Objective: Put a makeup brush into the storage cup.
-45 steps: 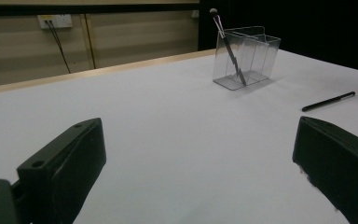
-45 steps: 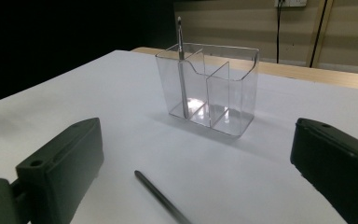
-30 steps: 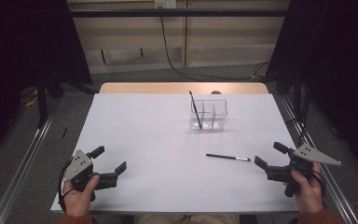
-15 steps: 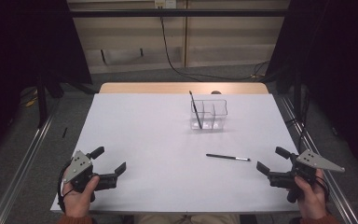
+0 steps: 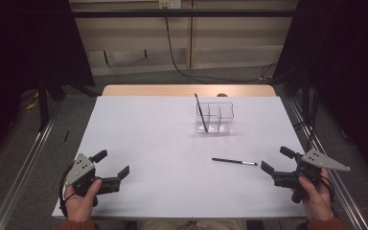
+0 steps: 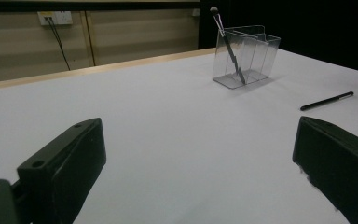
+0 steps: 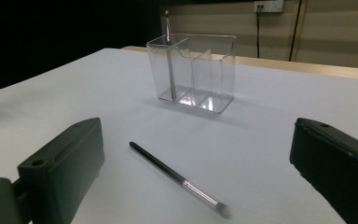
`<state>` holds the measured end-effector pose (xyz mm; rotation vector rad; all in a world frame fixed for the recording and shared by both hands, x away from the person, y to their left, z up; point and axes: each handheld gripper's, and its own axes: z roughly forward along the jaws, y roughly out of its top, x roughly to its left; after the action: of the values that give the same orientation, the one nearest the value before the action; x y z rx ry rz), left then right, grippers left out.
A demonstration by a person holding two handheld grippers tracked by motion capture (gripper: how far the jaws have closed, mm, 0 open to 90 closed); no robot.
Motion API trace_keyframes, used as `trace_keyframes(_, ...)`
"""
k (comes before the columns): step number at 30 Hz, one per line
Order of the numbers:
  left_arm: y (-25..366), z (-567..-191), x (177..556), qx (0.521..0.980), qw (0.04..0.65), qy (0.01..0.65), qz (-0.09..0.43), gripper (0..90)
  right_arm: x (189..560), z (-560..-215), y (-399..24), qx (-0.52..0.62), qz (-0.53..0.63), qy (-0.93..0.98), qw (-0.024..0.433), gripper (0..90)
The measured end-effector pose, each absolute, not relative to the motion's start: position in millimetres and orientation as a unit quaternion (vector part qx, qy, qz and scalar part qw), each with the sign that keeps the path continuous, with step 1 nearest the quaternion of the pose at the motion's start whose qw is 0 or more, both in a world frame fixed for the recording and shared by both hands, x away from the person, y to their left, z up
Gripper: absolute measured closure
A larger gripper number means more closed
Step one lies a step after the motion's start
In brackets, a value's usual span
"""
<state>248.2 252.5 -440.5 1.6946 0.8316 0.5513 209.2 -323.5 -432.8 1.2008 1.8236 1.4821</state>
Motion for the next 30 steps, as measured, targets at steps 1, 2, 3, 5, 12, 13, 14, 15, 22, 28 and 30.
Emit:
trace_keyframes(1, 252.2, -440.2, 247.8, 0.718, 0.555, 0.351, 0.233, 2.6, 210.7, -432.4, -322.2, 0.436, 0.543, 0.674, 0.247, 2.4)
trace_keyframes(2, 251.7, -440.0, 247.5, 0.719, 0.554, 0.35, 0.234, 2.6, 212.3, -432.0, -320.3, 0.433, 0.541, 0.677, 0.248, 2.4)
trace_keyframes(3, 251.2, -439.7, 247.2, 0.721, 0.552, 0.348, 0.236, 2.6, 214.1, -431.4, -318.5, 0.428, 0.542, 0.679, 0.248, 2.4)
trace_keyframes(5, 249.9, -439.7, 247.0, 0.722, 0.551, 0.347, 0.235, 2.6, 217.5, -429.3, -314.8, 0.423, 0.543, 0.683, 0.244, 2.4)
trace_keyframes(12, 249.7, -440.1, 249.2, 0.724, 0.549, 0.346, 0.235, 2.5, 233.1, -424.8, -305.5, 0.416, 0.532, 0.7, 0.231, 2.3)
trace_keyframes(13, 249.5, -440.1, 249.3, 0.724, 0.549, 0.346, 0.235, 2.5, 235.3, -423.9, -304.5, 0.412, 0.529, 0.704, 0.232, 2.3)
trace_keyframes(14, 249.4, -440.1, 249.3, 0.724, 0.548, 0.346, 0.235, 2.5, 237.6, -422.9, -303.5, 0.41, 0.528, 0.707, 0.231, 2.0)
trace_keyframes(15, 249.4, -440.1, 249.3, 0.724, 0.549, 0.346, 0.235, 2.5, 239.8, -421.8, -302.7, 0.408, 0.527, 0.71, 0.228, 1.9)
trace_keyframes(22, 248.3, -439.9, 250.6, 0.725, 0.547, 0.345, 0.236, 2.5, 254.8, -414.8, -297.0, 0.398, 0.526, 0.718, 0.223, 1.6)
trace_keyframes(28, 247.4, -440.2, 252.4, 0.726, 0.547, 0.343, 0.236, 2.6, 268.9, -414.9, -286.1, 0.389, 0.522, 0.733, 0.196, 1.8)
trace_keyframes(30, 248.0, -440.2, 252.3, 0.726, 0.547, 0.344, 0.236, 2.5, 273.1, -414.3, -282.3, 0.384, 0.519, 0.739, 0.193, 1.8)
